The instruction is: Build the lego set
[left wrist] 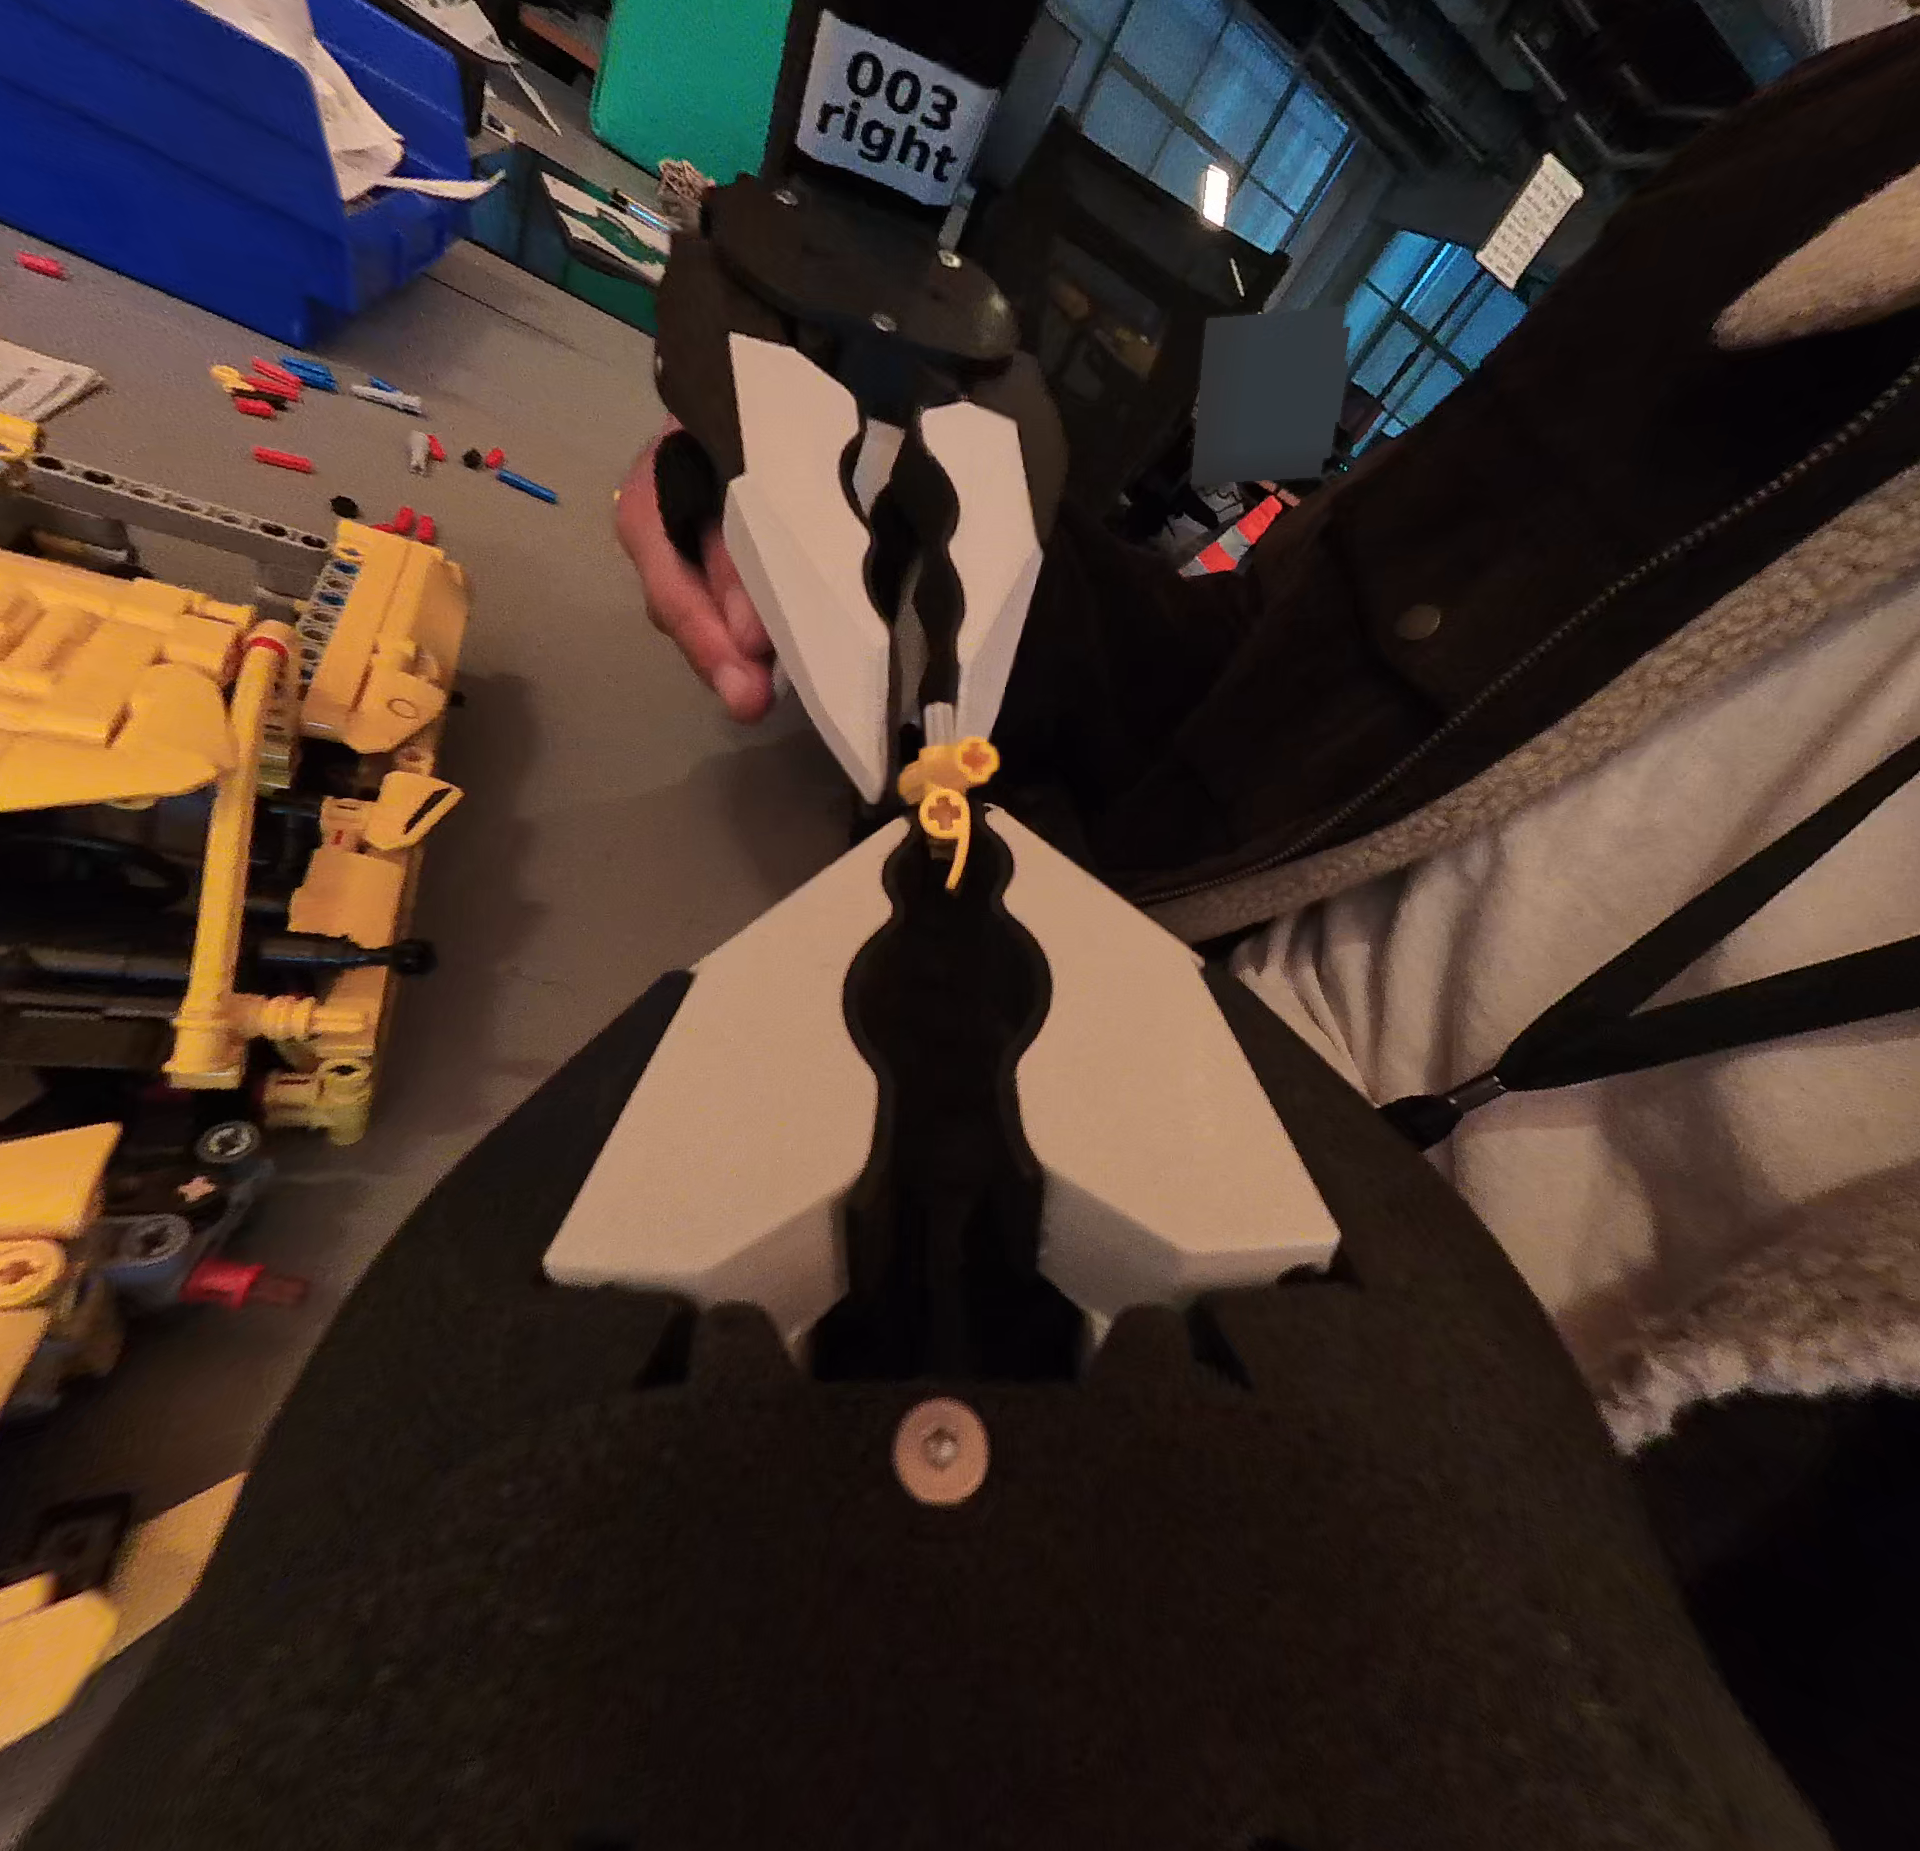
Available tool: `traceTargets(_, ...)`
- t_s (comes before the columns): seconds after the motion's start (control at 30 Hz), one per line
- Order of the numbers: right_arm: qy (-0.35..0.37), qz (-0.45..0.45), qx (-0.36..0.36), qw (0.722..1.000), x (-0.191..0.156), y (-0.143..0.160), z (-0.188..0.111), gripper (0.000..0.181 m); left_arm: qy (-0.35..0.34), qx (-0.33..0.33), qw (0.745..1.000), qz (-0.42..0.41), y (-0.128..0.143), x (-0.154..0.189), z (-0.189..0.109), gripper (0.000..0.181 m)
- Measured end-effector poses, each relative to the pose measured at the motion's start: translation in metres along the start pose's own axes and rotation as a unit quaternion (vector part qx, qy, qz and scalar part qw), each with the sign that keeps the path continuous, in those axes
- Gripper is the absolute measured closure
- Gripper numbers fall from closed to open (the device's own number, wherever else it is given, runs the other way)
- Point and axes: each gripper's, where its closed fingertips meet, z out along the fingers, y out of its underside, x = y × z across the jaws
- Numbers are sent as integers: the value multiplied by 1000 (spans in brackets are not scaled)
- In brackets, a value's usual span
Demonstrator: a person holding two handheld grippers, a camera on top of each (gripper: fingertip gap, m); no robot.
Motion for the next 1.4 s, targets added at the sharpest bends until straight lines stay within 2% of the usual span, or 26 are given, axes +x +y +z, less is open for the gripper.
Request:
traceTargets(0.27,-9,106,-6,994,10,3,-3,174,-44,2,999,13,-1,-14,-4,175)
traceTargets(0.43,-5,118,-14,993,13,5,-4,174,-65,-8,997,30,1,-18,-3,174)
traceTargets(0.77,-12,119,-31,992,10,10,-3,174,-46,-18,999,5,6,-16,-2,174)
traceTargets(0.9,-11,95,-9,995,8,2,-5,175,13,16,998,-62,-1,-8,-6,175)
traceTargets(1.4,-31,209,-1,977,13,1,-6,174,-1,39,997,-69,-8,-15,-12,175)
